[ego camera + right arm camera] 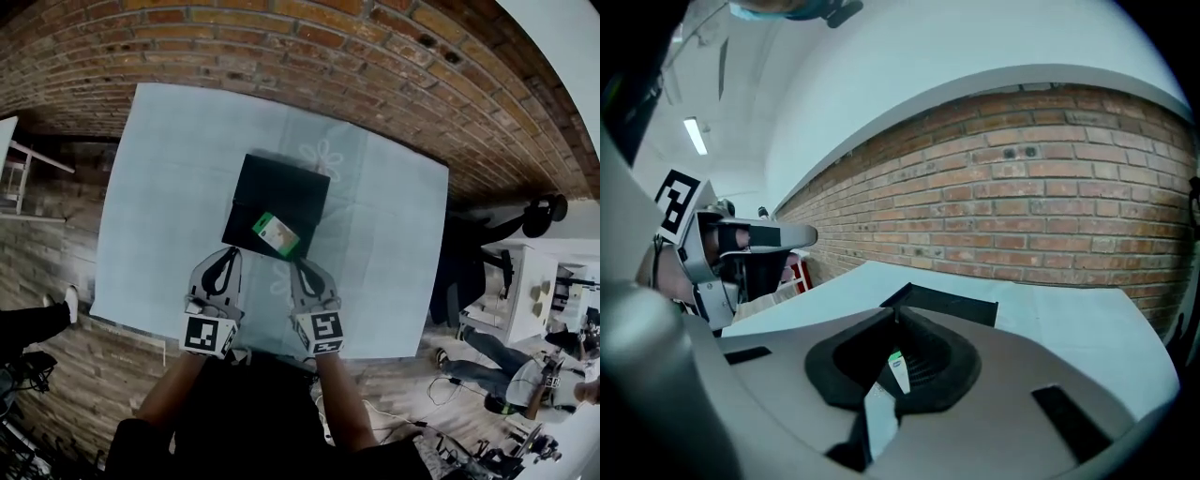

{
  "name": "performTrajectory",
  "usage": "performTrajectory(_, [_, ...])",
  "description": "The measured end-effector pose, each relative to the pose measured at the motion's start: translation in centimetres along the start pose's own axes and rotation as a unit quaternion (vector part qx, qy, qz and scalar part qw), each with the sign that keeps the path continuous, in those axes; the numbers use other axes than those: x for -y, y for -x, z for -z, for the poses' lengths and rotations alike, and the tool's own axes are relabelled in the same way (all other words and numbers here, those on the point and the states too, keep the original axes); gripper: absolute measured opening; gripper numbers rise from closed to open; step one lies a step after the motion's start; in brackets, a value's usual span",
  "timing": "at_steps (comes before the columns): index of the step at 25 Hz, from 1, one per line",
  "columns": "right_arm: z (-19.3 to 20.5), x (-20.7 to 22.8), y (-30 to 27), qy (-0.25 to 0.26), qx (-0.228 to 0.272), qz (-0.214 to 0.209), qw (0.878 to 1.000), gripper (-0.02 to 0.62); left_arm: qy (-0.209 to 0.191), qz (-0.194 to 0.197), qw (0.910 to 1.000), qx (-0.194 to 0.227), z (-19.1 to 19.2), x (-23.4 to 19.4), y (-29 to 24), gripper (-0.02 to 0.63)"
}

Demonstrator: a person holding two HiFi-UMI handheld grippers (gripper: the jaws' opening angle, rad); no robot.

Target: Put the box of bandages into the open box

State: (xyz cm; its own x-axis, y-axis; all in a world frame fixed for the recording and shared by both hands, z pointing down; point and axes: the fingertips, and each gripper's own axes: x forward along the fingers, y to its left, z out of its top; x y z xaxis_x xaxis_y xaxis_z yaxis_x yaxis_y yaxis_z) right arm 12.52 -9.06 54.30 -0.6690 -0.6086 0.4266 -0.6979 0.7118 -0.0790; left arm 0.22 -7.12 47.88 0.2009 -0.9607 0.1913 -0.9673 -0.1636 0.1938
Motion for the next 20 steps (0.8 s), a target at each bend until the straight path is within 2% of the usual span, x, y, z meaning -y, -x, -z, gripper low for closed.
performTrajectory(6, [-2.6,-3.7,4.6,-0.021,0.053,-0.033,0.998,0.037,-0.014,0.021,0.9996,0.009,-1.8,2.0,2.6,0.04])
performTrajectory(10, [-3.9,-4.9,7.3,-0.031,0.089,-0.007,0.996,0.037,-0.014,0.018,0.9996,0.016,-2.5,2.5,4.5,0.04])
performTrajectory(16, [-4.3,-5.1,8.6,-0.096,0.104,0.006,0.99,0.037,-0.009,0.01,0.9998,0.015,-2.9,2.8,5.5,0.04])
performTrajectory(20, [-4.7,-4.6,8.7,-0.091,0.11,0.018,0.99,0.037,-0.018,0.022,0.9994,0.018,-3.1,3.3,5.5,0.04])
